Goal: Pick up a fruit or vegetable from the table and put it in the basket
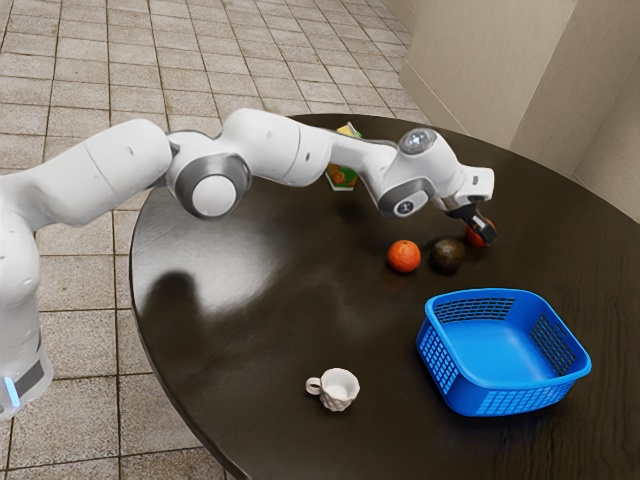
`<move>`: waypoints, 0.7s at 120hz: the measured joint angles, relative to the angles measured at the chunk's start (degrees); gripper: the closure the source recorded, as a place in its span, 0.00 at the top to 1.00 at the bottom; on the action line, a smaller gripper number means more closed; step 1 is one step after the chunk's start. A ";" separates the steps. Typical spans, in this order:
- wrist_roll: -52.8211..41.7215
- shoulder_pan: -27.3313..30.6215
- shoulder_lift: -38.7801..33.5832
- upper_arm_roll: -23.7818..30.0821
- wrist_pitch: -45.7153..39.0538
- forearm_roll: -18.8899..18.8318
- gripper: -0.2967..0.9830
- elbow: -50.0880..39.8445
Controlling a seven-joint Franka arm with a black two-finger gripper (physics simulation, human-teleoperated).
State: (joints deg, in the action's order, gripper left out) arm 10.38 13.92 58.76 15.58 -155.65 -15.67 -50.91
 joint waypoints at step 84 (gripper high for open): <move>4.93 -15.17 -21.92 1.33 17.11 -1.44 0.34 -0.56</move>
State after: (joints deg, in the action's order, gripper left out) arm 15.32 -1.25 36.85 16.91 -138.54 -17.12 -51.47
